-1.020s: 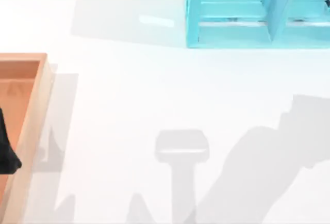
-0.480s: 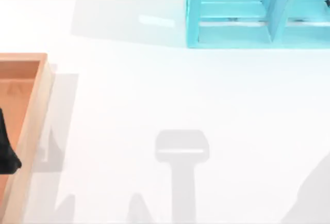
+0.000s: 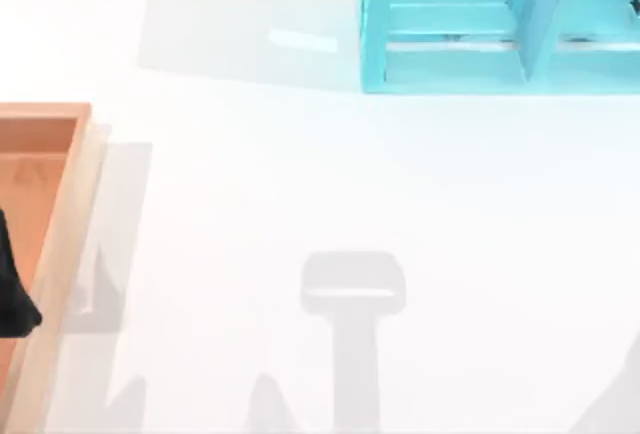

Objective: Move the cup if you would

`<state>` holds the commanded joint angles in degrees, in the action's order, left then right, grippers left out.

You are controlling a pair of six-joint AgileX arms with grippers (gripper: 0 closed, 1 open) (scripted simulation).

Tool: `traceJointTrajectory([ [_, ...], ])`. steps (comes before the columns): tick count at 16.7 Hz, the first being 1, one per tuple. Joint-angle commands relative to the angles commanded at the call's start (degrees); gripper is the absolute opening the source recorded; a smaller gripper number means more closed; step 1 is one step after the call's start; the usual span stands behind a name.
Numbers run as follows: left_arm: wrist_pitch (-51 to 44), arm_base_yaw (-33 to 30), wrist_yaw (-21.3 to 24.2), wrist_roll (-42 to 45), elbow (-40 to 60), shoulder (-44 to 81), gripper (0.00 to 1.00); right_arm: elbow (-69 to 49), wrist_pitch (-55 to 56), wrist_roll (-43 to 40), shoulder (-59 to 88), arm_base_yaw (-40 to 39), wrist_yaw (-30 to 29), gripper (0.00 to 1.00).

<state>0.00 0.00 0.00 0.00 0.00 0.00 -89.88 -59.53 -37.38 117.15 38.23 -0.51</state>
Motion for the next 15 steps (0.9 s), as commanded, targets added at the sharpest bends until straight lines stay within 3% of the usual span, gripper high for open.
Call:
traceJointTrajectory([
  [7, 0.00, 0.00, 0.00, 0.00, 0.00, 0.00, 1.00, 3.35, 3.99, 0.03, 1.27, 0.15, -0.10, 0.00],
  [15, 0.00, 0.00, 0.00, 0.00, 0.00, 0.00, 1.00, 3.35, 3.99, 0.03, 1.27, 0.15, -0.10, 0.60],
])
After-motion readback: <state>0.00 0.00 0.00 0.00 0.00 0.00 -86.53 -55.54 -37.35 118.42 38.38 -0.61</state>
